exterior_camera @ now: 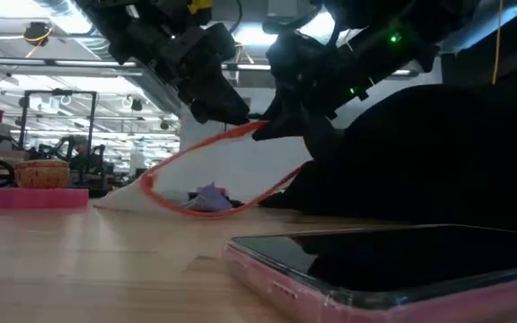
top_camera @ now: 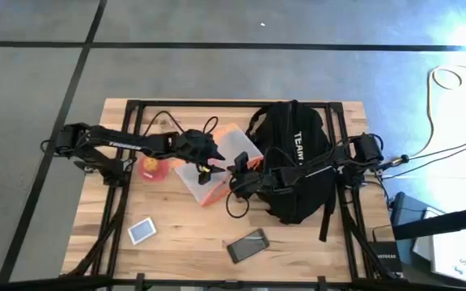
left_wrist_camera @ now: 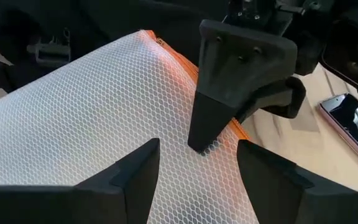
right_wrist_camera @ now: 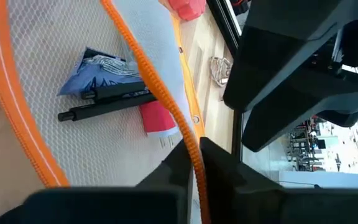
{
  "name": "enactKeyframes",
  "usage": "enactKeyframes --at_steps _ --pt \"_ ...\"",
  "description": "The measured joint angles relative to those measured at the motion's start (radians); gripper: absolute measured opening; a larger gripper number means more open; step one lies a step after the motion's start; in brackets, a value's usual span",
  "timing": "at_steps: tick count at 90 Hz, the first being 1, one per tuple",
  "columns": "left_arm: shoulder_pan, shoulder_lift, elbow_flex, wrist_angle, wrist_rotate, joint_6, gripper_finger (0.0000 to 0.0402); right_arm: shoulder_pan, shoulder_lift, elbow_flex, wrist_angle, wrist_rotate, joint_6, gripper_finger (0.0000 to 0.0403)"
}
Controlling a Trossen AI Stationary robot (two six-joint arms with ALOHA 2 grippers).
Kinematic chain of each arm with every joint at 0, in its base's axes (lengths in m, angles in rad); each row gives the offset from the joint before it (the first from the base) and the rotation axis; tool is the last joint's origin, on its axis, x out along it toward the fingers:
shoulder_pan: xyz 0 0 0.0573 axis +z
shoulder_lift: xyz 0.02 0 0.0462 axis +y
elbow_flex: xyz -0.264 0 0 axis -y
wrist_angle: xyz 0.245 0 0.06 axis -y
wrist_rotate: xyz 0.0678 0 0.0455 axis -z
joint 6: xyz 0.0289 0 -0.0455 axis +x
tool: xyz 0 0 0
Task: Unpack backpack
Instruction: Put the blue game card deck into the transparent white zip bag
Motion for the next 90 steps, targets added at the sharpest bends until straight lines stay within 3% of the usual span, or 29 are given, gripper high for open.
enactKeyframes --at_steps 19,37,51,71,81,90 --pt "-0.017 -0.060 0.000 -0.053 -0.018 -0.031 0.0200 -0.020 -0.003 0.001 -0.004 0.001 0.131 0.0002" --pt "-0.154 -0.232 0.000 -0.325 -0.260 -0.077 0.0200 -0.049 -0.005 0.049 -0.055 -0.031 0.268 0.0000" --pt "-0.277 -0.332 0.000 -0.531 -0.315 -0.202 0.0200 -0.081 -0.006 0.075 -0.087 -0.161 0.453 0.0000" --pt "-0.517 -0.365 0.000 -0.796 -0.206 -0.587 0.0200 -0.106 -0.006 0.076 -0.088 -0.237 0.624 0.0000" --pt "-0.641 -0.352 0.000 -0.824 -0.164 -0.874 0.0200 -0.105 -0.006 0.079 -0.064 -0.237 0.626 0.0000" --pt "-0.713 -0.350 0.000 -0.820 -0.151 -1.024 0.0200 -0.104 -0.006 0.082 -0.035 -0.255 0.625 0.0000"
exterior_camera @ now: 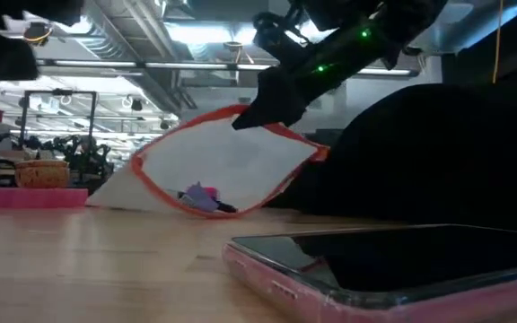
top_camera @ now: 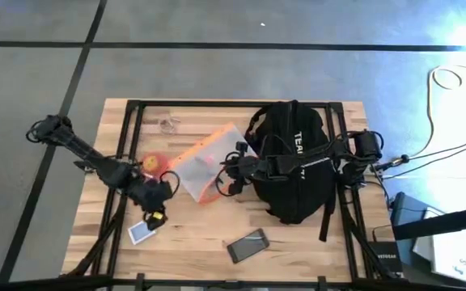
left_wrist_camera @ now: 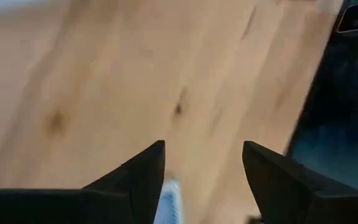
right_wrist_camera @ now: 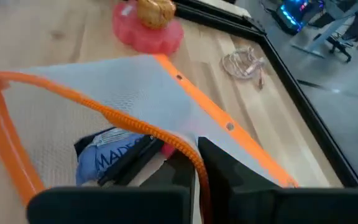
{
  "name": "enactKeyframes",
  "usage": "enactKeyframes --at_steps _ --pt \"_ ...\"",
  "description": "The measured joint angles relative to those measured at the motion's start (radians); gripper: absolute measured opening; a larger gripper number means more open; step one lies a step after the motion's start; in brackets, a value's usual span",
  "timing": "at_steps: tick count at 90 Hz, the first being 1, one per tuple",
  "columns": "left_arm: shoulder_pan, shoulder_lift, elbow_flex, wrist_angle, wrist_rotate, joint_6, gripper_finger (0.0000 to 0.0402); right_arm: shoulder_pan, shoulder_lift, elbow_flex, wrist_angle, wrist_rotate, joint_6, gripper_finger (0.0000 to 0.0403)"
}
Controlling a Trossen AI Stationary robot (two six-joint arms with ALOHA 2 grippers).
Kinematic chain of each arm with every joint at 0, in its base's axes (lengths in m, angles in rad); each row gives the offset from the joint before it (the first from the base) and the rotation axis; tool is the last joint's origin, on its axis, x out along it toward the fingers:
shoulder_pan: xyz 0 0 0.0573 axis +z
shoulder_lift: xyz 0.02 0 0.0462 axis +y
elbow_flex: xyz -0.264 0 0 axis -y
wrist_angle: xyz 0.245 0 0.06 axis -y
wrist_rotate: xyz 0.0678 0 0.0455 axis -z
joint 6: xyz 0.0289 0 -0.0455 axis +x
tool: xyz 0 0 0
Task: Unpack backpack
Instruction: Put the blue game card deck into the transparent white zip bag
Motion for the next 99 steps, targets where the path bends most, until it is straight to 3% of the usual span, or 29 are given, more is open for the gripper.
enactKeyframes --at_steps 7,30,48,71,83,99 --pt "-0.036 0.001 0.000 -0.002 -0.005 -0.092 0.0200 0.000 0.000 0.000 0.011 -0.010 0.000 0.0000" --pt "-0.218 0.098 0.001 -0.108 -0.180 -0.284 0.0200 0.000 0.002 0.000 0.010 -0.035 -0.001 0.0000" --pt "-0.295 0.227 0.000 -0.079 -0.148 -0.340 0.0208 0.000 0.003 0.000 0.002 -0.036 -0.001 0.0000" --pt "-0.378 0.259 0.000 -0.004 -0.107 -0.399 0.0301 -0.002 0.003 0.000 0.011 -0.054 -0.023 0.0000" --pt "-0.415 0.262 0.000 -0.021 -0.153 -0.452 0.0356 -0.002 0.003 0.000 0.010 -0.054 -0.024 0.0000" --pt "-0.449 0.278 -0.001 -0.125 -0.178 -0.503 0.0386 -0.002 0.003 0.000 0.006 -0.055 -0.025 0.0000"
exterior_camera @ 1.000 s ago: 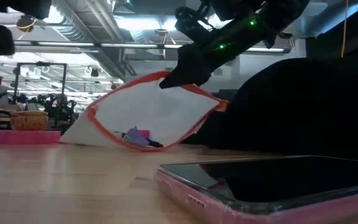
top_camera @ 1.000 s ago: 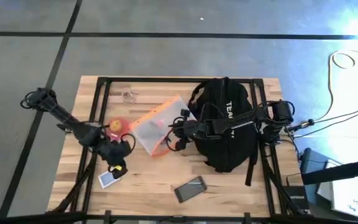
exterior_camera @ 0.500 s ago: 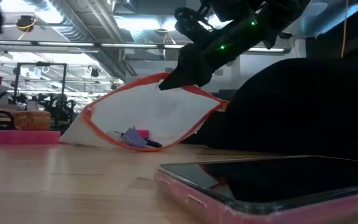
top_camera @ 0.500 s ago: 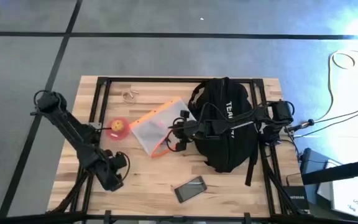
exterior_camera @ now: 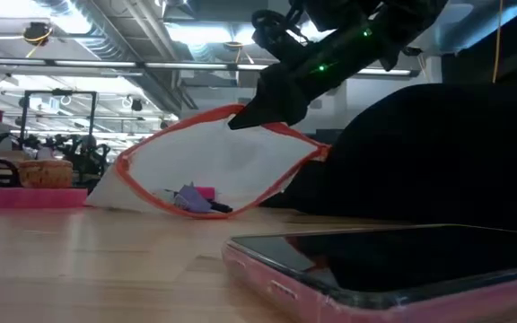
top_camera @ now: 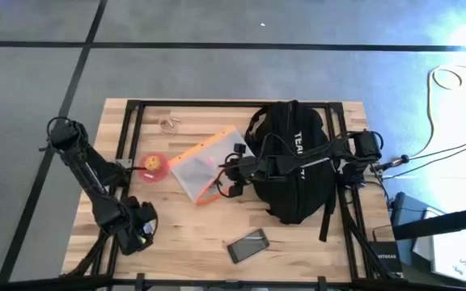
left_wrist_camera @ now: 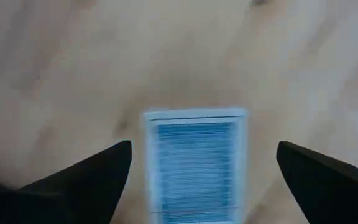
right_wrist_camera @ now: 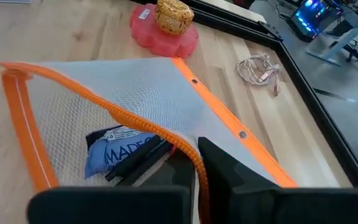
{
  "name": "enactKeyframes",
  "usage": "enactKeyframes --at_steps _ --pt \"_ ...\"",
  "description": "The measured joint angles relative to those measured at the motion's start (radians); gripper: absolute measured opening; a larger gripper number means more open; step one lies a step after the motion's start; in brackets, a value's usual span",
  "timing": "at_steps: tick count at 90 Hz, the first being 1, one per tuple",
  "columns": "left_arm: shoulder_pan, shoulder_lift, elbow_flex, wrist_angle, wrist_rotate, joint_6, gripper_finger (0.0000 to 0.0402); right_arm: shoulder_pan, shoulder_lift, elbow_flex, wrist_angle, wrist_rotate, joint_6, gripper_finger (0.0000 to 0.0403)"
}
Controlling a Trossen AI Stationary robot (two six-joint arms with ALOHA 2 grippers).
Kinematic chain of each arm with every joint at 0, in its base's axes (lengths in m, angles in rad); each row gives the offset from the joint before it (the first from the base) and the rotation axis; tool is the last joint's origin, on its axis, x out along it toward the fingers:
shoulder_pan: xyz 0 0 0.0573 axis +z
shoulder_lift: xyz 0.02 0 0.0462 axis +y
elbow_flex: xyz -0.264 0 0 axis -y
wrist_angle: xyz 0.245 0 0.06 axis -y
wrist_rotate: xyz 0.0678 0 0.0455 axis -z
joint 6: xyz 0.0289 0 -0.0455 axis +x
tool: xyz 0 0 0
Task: Unpack backpack
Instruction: Put the blue game card deck into the transparent white zip bag
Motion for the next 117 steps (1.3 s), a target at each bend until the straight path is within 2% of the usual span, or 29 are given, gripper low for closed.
enactKeyframes --at_steps 10,37,50,69,77,117 --pt "-0.012 0.000 0.000 0.021 -0.001 -0.047 0.0388 0.000 0.000 0.000 -0.003 -0.009 -0.009 0.0000" --pt "-0.023 0.050 -0.001 0.057 0.000 -0.019 0.0389 0.000 0.000 0.000 -0.002 -0.038 -0.027 0.0000" --pt "-0.023 0.052 -0.041 0.122 0.005 -0.041 0.0389 0.002 0.000 0.000 -0.001 -0.042 -0.027 0.0000" --pt "-0.023 0.053 -0.090 0.109 0.008 -0.098 0.0389 0.002 0.001 0.000 -0.004 -0.042 -0.029 0.0000" --pt "-0.023 0.052 -0.101 0.114 0.040 -0.099 0.0389 0.002 0.001 0.000 -0.015 -0.042 -0.029 0.0000" --pt "-0.018 0.068 -0.106 0.110 0.050 -0.145 0.0389 0.002 0.001 0.000 -0.014 -0.044 -0.038 0.0000"
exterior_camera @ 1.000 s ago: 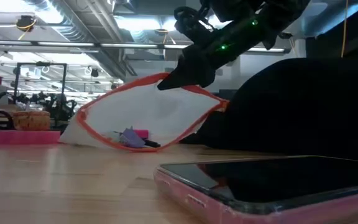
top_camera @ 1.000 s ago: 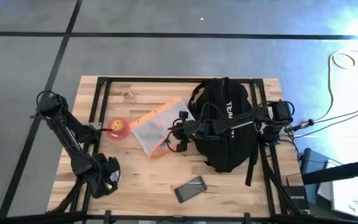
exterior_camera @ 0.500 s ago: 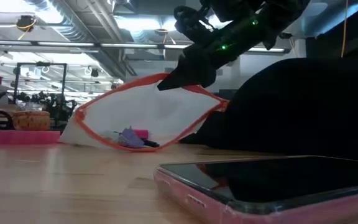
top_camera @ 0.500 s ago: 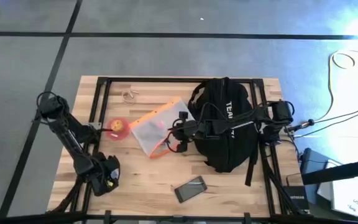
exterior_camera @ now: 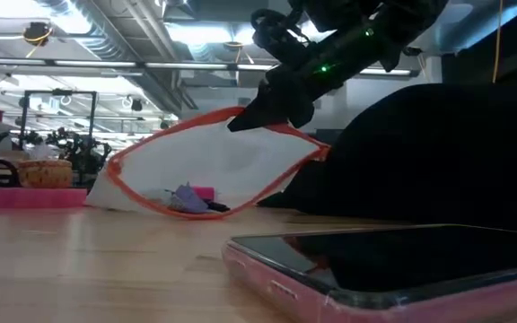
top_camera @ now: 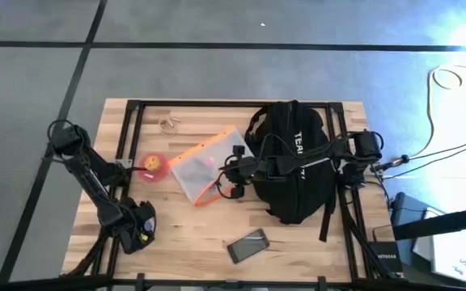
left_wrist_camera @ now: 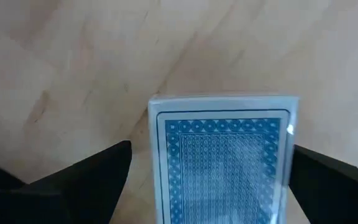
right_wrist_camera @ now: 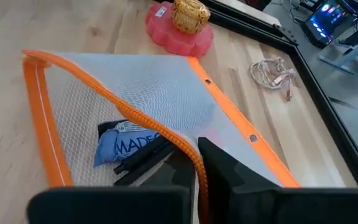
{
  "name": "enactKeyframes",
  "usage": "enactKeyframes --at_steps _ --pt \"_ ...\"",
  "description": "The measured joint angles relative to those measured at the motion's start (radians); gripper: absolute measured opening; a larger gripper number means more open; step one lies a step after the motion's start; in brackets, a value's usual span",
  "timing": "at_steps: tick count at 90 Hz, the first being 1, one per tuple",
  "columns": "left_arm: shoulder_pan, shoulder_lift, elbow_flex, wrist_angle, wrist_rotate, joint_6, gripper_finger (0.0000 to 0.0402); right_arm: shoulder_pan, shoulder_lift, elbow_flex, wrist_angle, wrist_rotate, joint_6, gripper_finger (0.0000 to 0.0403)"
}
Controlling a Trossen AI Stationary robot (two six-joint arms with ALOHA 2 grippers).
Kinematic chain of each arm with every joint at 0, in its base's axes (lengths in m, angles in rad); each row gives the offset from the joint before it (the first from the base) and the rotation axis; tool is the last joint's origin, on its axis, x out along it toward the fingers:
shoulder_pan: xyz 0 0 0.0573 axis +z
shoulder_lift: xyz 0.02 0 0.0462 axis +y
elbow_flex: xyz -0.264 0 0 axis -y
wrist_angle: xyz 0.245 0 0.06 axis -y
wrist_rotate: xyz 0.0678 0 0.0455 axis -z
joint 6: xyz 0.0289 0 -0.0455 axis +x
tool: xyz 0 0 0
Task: Unpack backpack
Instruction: Put the blue game card deck into the transparent white zip bag
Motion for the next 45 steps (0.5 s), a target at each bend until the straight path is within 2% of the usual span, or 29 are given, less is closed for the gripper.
enactKeyframes --at_steps 21,45 --pt "-0.001 0.018 -0.015 0.020 0.000 -0.062 0.0385 0.000 0.000 0.000 -0.012 -0.007 -0.005 0.0000" --pt "0.000 0.019 -0.015 0.030 0.014 -0.069 0.0338 0.000 0.000 0.000 -0.011 -0.008 -0.006 0.0000"
